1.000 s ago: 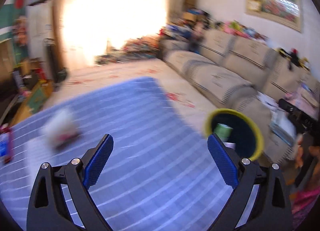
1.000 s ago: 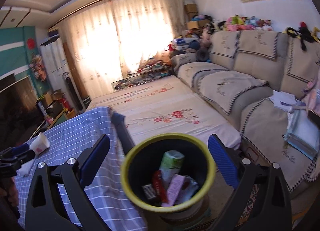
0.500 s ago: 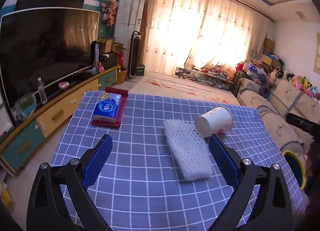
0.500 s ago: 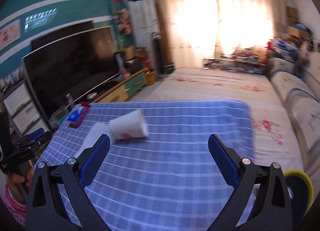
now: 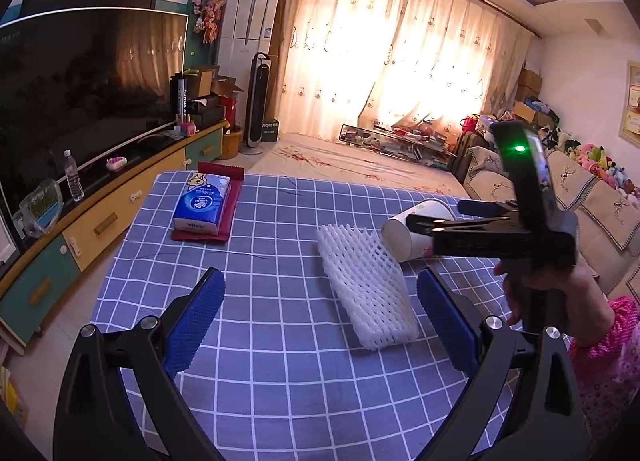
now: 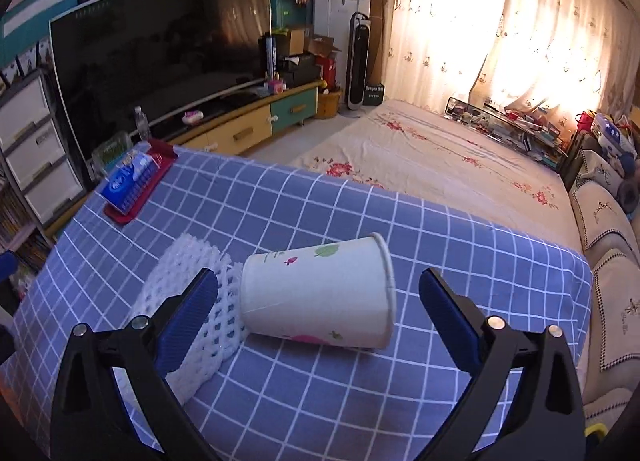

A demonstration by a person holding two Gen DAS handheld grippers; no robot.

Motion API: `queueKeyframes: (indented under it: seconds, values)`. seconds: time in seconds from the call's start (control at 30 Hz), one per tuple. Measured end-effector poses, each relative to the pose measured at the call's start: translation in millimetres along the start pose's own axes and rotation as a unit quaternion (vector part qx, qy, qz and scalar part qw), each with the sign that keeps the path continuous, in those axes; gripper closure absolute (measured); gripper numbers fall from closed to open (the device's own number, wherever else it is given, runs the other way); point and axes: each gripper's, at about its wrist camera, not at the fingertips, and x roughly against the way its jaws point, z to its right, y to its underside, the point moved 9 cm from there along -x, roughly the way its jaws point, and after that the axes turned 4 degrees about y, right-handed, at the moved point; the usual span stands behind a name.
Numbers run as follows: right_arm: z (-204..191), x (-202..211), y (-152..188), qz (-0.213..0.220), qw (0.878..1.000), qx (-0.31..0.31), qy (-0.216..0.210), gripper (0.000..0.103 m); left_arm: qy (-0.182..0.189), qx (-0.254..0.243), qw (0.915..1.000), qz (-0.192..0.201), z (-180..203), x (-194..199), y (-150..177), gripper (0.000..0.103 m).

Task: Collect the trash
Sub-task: 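Grasp the white paper cup lying on the tablecloth with the right gripper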

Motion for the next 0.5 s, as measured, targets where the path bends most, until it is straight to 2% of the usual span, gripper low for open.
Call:
queueKeyframes:
  seconds: [0.13,0.17,0.2,0.27,0.37,0.5]
  values:
    - [-1,-18,5,-0.019,0.999,0.016,0.020,0.007,0.003,-0.006,0.9999,-0.013,6,-7,3,0.008]
    - [1,-22,6,-0.025,0.999,0.015,0.025,0.013,0.006,-0.006,0.9998,-0.018,7,-10,4,0.008]
    - [3,-24,7,-0.029,0.999,0.012,0.024,0.024,0.010,-0.005,0.9996,-0.026,10,-12,6,0.008]
    - [11,-19,9,-0.029,0.999,-0.001,0.020,0.023,0.015,-0.011,0.9990,-0.040,18,-17,8,0.008]
    - [24,6,13,-0.012,1.000,-0.012,0.014,0.023,0.011,-0.033,0.9972,-0.065,32,-29,11,0.008]
    - [63,64,30,0.017,0.999,-0.026,0.035,0.023,0.006,-0.052,0.9934,-0.102,51,-56,12,0.008]
